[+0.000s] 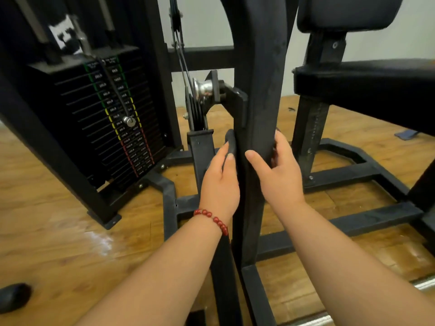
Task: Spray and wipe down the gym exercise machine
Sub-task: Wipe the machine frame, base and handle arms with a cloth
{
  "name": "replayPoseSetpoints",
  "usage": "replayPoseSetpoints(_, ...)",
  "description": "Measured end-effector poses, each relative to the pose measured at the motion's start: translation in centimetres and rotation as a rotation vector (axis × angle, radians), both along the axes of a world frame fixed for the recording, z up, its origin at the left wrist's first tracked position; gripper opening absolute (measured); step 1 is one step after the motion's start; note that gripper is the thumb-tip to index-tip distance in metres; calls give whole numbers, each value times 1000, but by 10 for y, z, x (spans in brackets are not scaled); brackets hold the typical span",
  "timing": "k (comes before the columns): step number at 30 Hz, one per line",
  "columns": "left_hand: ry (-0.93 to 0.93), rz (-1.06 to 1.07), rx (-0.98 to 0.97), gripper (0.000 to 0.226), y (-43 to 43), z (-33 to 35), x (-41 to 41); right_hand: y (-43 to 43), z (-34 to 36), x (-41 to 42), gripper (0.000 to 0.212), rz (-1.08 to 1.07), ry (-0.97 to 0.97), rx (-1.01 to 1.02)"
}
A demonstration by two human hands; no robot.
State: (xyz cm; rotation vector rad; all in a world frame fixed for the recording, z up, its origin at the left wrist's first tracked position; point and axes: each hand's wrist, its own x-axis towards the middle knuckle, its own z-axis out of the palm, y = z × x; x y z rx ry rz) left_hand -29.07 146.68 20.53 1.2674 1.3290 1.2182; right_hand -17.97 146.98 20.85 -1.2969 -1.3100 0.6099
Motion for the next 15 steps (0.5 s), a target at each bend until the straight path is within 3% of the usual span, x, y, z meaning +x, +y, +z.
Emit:
replayPoseSetpoints(6,5,-51,104,41,-5,8,8,-1,-2,3,56,69,80,-49)
replayPoseSetpoints(15,-12,-45,114,43,-9,7,12,1,-10,9,60,128,65,-101)
